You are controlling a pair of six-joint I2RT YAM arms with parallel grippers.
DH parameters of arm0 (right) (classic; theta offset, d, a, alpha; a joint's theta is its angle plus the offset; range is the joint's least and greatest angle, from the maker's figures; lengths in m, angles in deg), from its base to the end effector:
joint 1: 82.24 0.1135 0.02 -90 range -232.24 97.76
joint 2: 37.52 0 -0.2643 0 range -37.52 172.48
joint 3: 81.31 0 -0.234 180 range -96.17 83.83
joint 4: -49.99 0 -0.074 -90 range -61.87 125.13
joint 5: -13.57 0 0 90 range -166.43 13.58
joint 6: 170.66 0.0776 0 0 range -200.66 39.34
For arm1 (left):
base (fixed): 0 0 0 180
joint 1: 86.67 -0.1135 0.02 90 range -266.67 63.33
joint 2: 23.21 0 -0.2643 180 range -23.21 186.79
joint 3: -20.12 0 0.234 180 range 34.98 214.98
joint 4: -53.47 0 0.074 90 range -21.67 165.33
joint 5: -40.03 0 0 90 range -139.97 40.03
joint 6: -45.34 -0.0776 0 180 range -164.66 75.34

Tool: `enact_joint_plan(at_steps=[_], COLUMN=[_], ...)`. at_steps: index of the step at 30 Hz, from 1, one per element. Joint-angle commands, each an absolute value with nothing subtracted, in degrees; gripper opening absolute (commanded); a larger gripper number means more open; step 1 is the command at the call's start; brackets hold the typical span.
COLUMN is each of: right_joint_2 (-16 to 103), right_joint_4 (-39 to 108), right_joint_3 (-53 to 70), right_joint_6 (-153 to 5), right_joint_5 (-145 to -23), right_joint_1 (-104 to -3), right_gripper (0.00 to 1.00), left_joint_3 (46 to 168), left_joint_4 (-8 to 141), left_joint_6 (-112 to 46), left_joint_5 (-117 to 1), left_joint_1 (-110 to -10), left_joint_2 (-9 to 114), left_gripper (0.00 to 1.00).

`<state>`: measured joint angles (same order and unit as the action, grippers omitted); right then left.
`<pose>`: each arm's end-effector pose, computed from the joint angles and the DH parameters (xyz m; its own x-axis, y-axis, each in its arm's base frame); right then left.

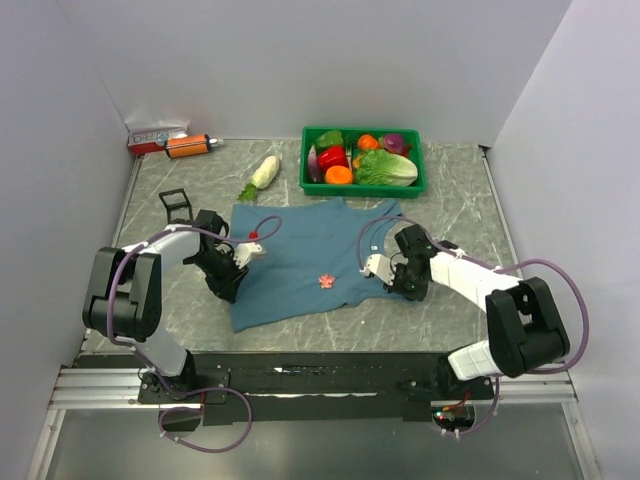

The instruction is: Remove the brooch from the garment

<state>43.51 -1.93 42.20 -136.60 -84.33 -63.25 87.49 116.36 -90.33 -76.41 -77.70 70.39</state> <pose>0.2112 0.0839 0.1307 -0.2226 -0.9444 -0.2418 -0.9591 0.2566 -0.1191 0.2403 -0.0729 0.1304 -0.5855 0.7408 -0.3292 0.8088 0.5058 -0.3001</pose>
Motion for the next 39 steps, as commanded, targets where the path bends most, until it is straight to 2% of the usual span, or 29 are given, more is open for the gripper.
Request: enact_joint_plan(at_steps=[1, 5, 8, 13, 15, 17, 18, 19, 21, 23, 29, 31, 32, 39], right_joint_2=[38.1, 35.2, 34.0, 33.8, 33.1, 31.7, 29.7, 28.8, 27.6, 28.8, 42.8, 45.3, 47.4, 53.3], right_joint_4=[-12.1, -15.6, -15.8, -17.8, -13.2, -5.7, -1.0, 6.9, 15.6, 23.1, 29.9, 29.7, 30.4, 27.2], right_joint_3=[43.7, 45.5, 44.0, 30.8, 26.5, 25.9, 26.2, 27.4, 29.7, 31.7, 32.8, 32.2, 32.3, 30.3], right_joint_6=[-130.9, -130.5, -131.6, -131.7, -128.2, -123.4, -119.2, -117.8, -116.6, -118.4, -127.7, -129.3, -130.4, -137.1], right_joint_5=[-86.4, -87.7, -88.4, -97.0, -101.8, -101.7, -101.7, -101.9, -101.1, -101.2, -105.5, -105.5, -104.9, -104.7], right_joint_1=[-61.2, -61.2, -62.9, -64.4, -64.0, -62.9, -62.6, -61.6, -57.2, -54.1, -47.5, -46.5, -46.2, -43.0], right_gripper=[0.18, 0.17, 0.16, 0.22, 0.27, 0.29, 0.34, 0.36, 0.44, 0.48, 0.53, 0.61, 0.86, 0.89], left_joint_3=[86.4, 89.4, 95.3, 105.5, 106.3, 105.2, 102.9, 101.7, 99.2, 99.2, 105.0, 104.7, 104.4, 104.1], left_joint_4=[116.8, 118.3, 121.7, 124.1, 120.6, 115.1, 105.9, 101.7, 92.2, 89.3, 92.1, 91.6, 91.3, 91.0], left_joint_6=[-95.2, -96.8, -96.3, -90.7, -87.1, -77.7, -73.2, -64.3, -58.0, -51.6, -42.8, -41.5, -41.0, -38.1], left_joint_5=[-69.8, -70.4, -75.3, -84.1, -88.0, -89.9, -89.7, -88.7, -88.4, -89.2, -87.3, -87.3, -87.2, -88.0], left_joint_1=[-77.9, -77.9, -77.9, -76.0, -75.3, -75.2, -75.2, -75.1, -75.1, -75.2, -75.2, -75.3, -75.3, -76.6], left_joint_2=[69.0, 66.9, 66.4, 67.4, 67.1, 66.3, 64.7, 63.7, 61.7, 61.9, 66.6, 65.9, 65.7, 65.5], left_gripper=[0.29, 0.31, 0.35, 0.39, 0.39, 0.39, 0.39, 0.39, 0.40, 0.40, 0.39, 0.40, 0.40, 0.41])
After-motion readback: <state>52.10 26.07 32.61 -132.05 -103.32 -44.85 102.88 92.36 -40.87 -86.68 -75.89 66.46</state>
